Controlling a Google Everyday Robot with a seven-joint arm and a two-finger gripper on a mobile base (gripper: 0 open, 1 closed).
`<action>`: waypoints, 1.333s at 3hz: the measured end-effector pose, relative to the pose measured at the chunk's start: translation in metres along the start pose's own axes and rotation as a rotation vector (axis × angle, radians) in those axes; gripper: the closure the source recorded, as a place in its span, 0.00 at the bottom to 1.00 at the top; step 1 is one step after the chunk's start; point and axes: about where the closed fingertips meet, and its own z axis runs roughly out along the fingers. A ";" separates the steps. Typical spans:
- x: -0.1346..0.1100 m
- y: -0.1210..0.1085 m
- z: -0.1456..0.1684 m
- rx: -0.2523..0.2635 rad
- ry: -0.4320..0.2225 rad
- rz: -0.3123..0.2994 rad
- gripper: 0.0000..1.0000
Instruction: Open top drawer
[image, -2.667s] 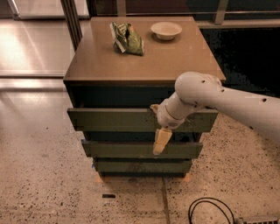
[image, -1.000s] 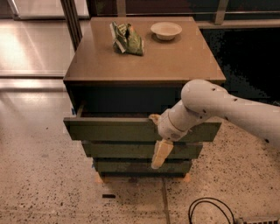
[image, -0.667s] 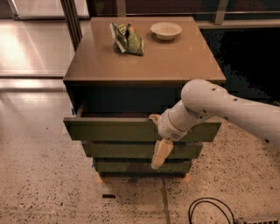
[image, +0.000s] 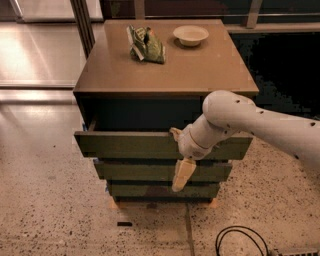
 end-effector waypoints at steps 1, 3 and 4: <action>0.000 0.000 0.000 0.000 0.000 0.000 0.00; -0.027 -0.016 -0.027 0.061 0.034 -0.082 0.00; -0.032 -0.028 -0.034 0.073 0.052 -0.109 0.00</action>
Offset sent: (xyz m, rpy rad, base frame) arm 0.0062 0.0067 0.0196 -0.0164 -0.0582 0.0229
